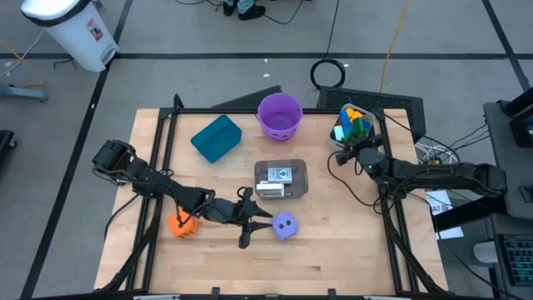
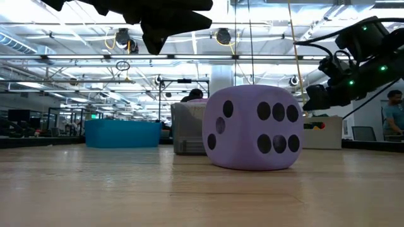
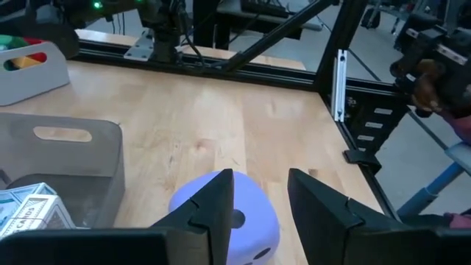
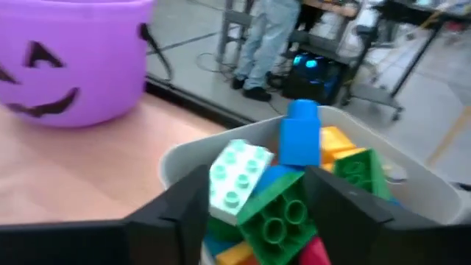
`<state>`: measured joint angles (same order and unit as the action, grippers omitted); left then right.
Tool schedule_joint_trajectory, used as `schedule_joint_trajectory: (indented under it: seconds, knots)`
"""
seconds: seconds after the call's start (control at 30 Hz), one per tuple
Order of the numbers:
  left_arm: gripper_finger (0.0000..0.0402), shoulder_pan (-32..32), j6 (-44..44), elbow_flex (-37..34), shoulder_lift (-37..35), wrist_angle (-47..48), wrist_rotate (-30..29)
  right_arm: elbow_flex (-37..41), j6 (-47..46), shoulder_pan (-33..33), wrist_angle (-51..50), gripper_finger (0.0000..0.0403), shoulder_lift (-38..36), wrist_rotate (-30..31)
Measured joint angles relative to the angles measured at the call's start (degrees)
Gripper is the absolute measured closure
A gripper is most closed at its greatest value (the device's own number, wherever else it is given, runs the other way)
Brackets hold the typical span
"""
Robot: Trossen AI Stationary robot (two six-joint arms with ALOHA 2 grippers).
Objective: Pick & Place Toys
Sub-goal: Put the purple dice into the blue bin
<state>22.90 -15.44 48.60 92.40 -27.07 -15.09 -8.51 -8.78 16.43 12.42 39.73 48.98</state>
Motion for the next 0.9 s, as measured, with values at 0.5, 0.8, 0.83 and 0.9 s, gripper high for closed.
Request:
schedule_joint_trajectory:
  seconds: [0.5,0.8,0.83,0.9]
  knots:
    - [0.0266,0.0,0.1,0.0,0.0,0.1,0.0,-0.4,-1.8,-19.6,21.6,0.0111,2.2,-49.0]
    - [0.0265,0.0,0.1,0.0,0.0,0.3,0.0,-19.6,17.5,-53.0,15.7,0.0097,24.4,-23.2]
    - [0.0265,0.0,0.1,0.0,0.0,0.3,0.0,-23.0,18.7,-54.0,12.8,0.0093,28.0,-21.6]
    - [0.0266,0.0,0.0,0.0,0.0,0.3,0.0,-29.6,20.1,-54.4,5.9,0.0086,35.5,-18.8]
